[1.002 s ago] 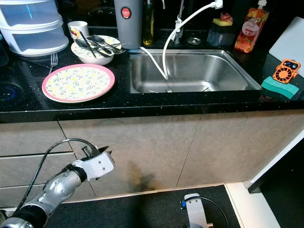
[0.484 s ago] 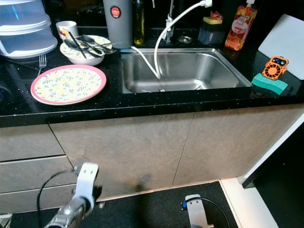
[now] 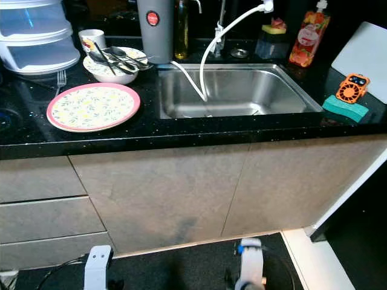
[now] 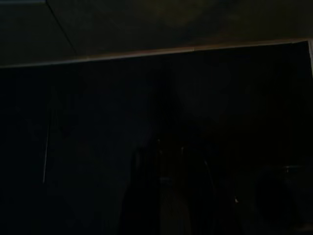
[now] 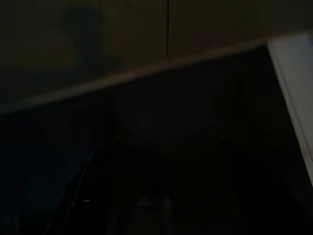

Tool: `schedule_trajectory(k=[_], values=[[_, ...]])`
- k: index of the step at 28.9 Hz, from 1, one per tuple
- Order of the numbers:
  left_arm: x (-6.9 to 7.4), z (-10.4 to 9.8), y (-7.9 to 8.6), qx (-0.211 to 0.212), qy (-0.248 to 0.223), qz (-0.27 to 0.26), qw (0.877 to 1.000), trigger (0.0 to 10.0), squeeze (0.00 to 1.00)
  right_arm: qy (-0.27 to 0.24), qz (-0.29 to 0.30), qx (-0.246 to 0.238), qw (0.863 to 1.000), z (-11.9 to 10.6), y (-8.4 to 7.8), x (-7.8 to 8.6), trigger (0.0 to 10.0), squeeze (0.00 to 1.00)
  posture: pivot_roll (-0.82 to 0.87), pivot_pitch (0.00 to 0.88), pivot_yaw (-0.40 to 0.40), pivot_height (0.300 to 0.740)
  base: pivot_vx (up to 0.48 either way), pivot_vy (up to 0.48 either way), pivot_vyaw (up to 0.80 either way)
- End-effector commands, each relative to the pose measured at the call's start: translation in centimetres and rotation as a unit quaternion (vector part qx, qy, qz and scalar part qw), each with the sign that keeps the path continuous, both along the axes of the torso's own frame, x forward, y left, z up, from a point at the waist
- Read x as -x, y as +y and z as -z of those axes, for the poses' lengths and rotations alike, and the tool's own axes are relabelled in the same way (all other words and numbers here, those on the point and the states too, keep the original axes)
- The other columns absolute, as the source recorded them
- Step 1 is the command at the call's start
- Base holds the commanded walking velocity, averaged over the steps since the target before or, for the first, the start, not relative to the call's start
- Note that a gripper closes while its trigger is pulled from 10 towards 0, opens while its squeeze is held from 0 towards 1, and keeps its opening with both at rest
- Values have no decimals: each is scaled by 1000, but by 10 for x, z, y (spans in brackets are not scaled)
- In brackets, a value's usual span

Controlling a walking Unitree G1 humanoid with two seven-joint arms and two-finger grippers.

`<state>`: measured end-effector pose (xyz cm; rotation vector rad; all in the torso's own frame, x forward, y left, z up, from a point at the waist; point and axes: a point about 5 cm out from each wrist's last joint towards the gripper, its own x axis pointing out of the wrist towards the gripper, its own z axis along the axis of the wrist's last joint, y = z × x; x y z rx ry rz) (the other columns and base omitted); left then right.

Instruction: Kitchen organization

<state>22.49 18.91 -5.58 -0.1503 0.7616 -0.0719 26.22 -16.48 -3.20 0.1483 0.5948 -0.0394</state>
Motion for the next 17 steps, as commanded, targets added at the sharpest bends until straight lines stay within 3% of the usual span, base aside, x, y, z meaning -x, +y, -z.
schedule_trajectory(k=[1, 6, 10, 12, 17], values=[[4, 2, -4, -11, -10, 4, 1000, 10000, 0, 15, 7, -19, 1000, 8, 2, 10, 10000, 0, 7, 125, -47, 740, 0, 0, 0], [-5, -6, -7, -5, -40, 11, 999, 10000, 0, 7, 4, -17, 1000, 7, 2, 9, 10000, 0, 9, 133, -48, 740, 0, 0, 0], [-2, -4, -8, -50, -40, 47, 997, 10000, 0, 59, -43, 69, 995, 17, -4, 19, 10000, 0, 13, 124, -49, 740, 0, 0, 0], [-2, -4, -8, -54, -45, 46, 996, 10000, 0, 66, -49, 87, 993, 18, -6, 21, 10000, 0, 11, 130, -49, 740, 0, 0, 0], [0, -5, -8, -63, -69, 36, 995, 10000, 0, 69, -44, 74, 994, 23, -11, 29, 10000, 0, 25, 105, -46, 740, 0, 0, 0]])
